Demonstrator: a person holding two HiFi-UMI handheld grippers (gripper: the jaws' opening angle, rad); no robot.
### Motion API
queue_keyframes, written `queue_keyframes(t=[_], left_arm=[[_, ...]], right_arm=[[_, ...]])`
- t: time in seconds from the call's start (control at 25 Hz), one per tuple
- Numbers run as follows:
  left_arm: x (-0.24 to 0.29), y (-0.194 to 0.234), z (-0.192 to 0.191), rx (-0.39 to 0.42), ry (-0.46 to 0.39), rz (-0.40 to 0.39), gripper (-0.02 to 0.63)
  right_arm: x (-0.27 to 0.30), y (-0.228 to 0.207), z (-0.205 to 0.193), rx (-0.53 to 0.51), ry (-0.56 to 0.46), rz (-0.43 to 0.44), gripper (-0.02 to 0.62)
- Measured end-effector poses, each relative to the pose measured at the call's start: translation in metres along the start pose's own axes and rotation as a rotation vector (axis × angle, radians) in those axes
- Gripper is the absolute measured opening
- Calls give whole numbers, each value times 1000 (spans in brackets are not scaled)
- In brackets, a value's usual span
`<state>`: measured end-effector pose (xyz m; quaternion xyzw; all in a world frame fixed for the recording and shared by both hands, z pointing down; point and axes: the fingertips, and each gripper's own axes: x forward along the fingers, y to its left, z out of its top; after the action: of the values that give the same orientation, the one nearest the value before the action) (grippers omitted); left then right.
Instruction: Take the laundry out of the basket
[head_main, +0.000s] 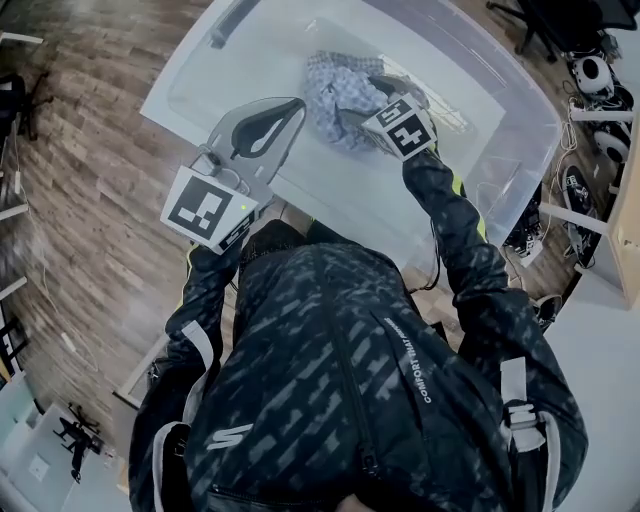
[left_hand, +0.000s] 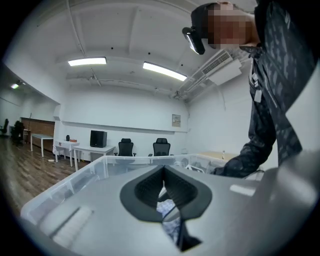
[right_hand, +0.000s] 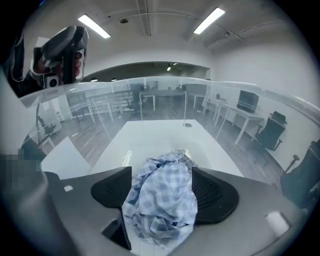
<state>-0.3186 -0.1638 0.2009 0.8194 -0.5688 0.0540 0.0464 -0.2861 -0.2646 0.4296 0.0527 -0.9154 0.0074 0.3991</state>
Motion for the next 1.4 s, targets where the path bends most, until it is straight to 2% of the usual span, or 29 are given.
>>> queue_keyframes(t=[0.2,0.32,0.68,0.92,1.2,1.4], left_arm=[[-4,3,-1,8,-4,28,8],[-2,4,-1,1,-2,34,8],[-1,6,-11,3,46,36,8],[-4,6,-11,-2,52,43,8],[-4,7,-13,3,55,47,8],[-5,7,-13,6,56,51,8]], right_arm=[[24,-3,-19,13,38,-21,409],[39,-11,-32,-19,63,-41,464],[77,-33,-72,-72,180,-69,526],[100,-26,-85,-68,223,-22,551],[111,-25,-95,64,234,68,571],[112,-24,-95,81,235,84,569]])
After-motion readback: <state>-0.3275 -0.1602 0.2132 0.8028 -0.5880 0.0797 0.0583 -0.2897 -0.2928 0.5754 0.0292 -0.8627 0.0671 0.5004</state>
